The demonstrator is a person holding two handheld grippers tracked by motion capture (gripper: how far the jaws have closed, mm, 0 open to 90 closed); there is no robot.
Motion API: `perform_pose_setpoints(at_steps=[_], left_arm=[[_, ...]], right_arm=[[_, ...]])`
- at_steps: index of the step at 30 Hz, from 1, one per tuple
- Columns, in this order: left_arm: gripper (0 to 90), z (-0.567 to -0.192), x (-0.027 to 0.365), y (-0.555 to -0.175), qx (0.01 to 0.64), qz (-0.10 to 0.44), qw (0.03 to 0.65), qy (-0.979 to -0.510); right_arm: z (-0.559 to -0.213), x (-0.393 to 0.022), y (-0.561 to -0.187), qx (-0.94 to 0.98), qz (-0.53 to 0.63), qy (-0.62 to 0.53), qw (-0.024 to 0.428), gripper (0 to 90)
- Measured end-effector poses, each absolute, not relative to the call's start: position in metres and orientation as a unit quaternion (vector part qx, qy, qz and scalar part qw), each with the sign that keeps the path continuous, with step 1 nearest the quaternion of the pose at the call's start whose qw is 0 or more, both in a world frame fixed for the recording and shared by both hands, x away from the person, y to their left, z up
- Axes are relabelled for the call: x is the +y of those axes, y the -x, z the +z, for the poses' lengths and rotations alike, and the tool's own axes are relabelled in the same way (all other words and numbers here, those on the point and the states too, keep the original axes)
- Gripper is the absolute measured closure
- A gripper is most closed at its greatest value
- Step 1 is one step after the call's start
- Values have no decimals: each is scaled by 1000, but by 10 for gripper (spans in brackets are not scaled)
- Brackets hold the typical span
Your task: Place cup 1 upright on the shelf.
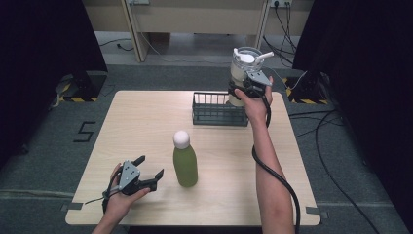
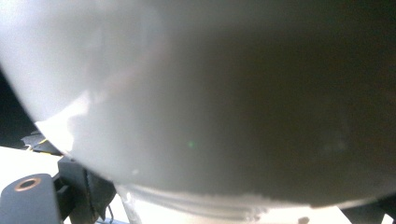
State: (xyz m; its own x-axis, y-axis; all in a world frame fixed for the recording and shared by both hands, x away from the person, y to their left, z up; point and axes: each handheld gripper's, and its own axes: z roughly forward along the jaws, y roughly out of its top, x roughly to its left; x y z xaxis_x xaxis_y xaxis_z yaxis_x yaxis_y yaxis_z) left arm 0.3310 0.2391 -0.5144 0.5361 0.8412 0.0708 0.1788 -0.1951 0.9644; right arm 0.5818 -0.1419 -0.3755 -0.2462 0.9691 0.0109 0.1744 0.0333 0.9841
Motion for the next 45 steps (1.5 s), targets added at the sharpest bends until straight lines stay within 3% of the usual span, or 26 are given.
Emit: perform_pose_setpoints(at_steps=[45], left_arm=[[135, -514, 239, -330, 361, 317, 523, -705]], right_arm=[[-400, -142, -599, 621, 478, -488, 384, 107]])
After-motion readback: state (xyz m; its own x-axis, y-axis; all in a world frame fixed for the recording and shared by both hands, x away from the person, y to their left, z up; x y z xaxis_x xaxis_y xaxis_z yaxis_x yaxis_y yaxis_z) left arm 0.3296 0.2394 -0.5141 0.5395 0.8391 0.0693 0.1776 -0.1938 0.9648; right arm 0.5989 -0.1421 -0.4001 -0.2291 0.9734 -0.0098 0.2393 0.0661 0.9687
